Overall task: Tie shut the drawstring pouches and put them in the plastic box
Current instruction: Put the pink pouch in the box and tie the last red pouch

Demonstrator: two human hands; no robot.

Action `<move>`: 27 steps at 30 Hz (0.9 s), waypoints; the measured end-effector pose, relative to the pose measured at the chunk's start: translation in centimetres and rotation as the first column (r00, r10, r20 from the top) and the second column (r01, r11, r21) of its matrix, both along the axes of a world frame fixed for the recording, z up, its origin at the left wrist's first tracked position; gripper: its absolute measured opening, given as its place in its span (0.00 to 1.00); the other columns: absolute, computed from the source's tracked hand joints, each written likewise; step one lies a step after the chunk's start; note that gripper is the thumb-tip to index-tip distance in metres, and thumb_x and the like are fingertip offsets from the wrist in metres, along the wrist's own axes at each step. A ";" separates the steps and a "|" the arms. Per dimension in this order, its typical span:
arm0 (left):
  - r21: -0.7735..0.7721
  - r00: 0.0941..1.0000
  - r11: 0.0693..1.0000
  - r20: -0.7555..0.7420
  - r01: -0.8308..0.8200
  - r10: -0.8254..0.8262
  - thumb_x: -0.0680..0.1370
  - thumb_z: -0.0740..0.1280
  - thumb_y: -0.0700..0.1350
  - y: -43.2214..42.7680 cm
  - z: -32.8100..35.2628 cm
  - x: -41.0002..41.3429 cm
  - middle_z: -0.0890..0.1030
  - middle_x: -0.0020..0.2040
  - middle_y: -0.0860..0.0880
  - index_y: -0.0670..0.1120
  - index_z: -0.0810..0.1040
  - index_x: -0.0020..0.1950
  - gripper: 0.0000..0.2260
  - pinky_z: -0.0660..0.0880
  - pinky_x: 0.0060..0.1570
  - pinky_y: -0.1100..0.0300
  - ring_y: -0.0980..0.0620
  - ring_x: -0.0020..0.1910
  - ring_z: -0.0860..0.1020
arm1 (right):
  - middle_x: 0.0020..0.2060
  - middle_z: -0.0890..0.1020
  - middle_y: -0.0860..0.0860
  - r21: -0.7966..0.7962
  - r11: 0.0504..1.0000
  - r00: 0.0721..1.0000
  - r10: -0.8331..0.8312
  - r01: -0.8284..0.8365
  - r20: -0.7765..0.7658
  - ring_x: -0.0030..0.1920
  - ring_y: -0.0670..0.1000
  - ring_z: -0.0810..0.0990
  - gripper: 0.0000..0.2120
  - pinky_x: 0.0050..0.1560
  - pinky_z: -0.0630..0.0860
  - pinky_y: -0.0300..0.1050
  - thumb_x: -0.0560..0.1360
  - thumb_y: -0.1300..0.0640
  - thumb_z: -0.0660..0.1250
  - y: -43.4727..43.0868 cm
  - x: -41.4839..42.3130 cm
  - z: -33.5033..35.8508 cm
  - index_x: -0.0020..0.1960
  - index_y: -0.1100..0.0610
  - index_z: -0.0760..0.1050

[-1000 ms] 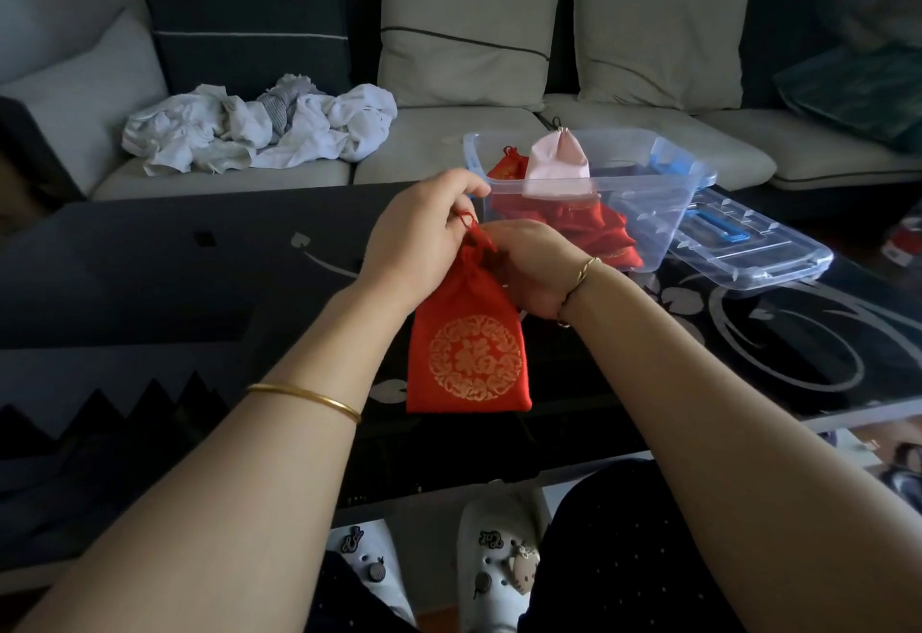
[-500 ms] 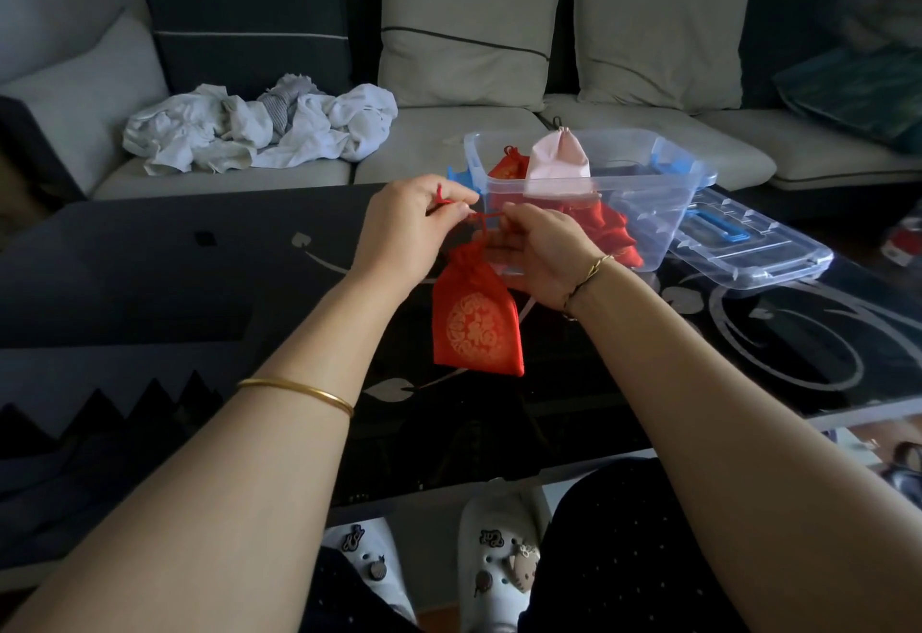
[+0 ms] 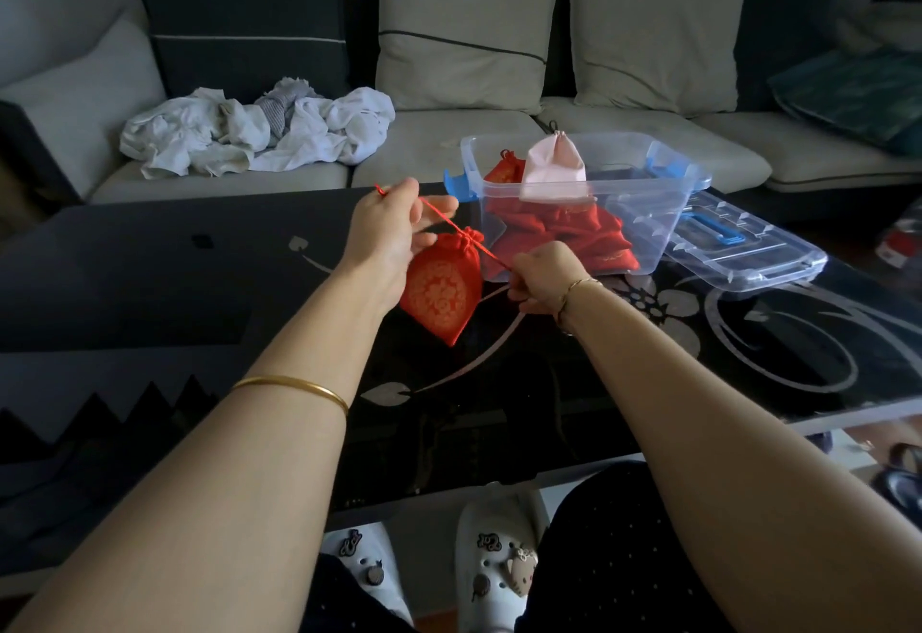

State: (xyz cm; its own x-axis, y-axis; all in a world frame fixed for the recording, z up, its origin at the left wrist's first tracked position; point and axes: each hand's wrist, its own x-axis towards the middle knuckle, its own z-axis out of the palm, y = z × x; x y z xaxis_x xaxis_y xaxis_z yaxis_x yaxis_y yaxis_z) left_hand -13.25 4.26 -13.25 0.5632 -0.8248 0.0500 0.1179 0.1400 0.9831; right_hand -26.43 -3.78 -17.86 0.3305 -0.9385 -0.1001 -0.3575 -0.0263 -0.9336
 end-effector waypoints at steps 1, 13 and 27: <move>-0.014 0.998 0.999 -0.044 0.032 -0.033 0.81 0.55 0.44 0.0 0.0 -0.2 0.81 0.31 0.51 0.46 0.64 0.30 0.18 0.68 0.30 0.64 0.53 0.37 0.82 | 0.26 0.70 0.54 -0.012 1.000 1.000 -0.007 0.007 -0.003 0.28 0.51 0.71 0.16 0.33 0.67 0.43 0.73 0.64 0.57 0.0 0.2 -0.1 0.26 0.59 0.68; 0.333 0.824 0.931 0.479 0.149 -0.303 0.73 0.72 0.45 0.1 -0.7 -0.6 0.78 0.31 0.50 0.47 0.80 0.38 0.05 0.71 0.32 0.64 0.57 0.30 0.74 | 0.29 0.75 0.50 0.011 0.992 0.857 0.101 -0.123 0.506 0.28 0.48 0.68 0.15 0.31 0.60 0.43 0.78 0.56 0.61 1.1 1.2 2.8 0.34 0.58 0.74; 0.289 0.935 0.951 0.295 0.110 -0.198 0.78 0.65 0.41 0.1 -1.0 -0.3 0.79 0.35 0.49 0.46 0.75 0.40 0.07 0.72 0.31 0.64 0.56 0.33 0.77 | 0.33 0.76 0.54 -0.109 0.970 0.939 0.239 -0.218 0.249 0.29 0.49 0.74 0.06 0.32 0.73 0.40 0.73 0.69 0.63 1.6 0.4 2.5 0.42 0.59 0.72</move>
State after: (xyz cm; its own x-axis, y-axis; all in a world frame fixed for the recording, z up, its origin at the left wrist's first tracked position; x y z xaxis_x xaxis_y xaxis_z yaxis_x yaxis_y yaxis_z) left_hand -13.54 4.38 -14.25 0.4189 -0.9077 -0.0270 -0.2061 -0.1240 0.9706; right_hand -26.06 -2.14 -15.31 0.5413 -0.8362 0.0878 -0.0803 -0.1554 -0.9846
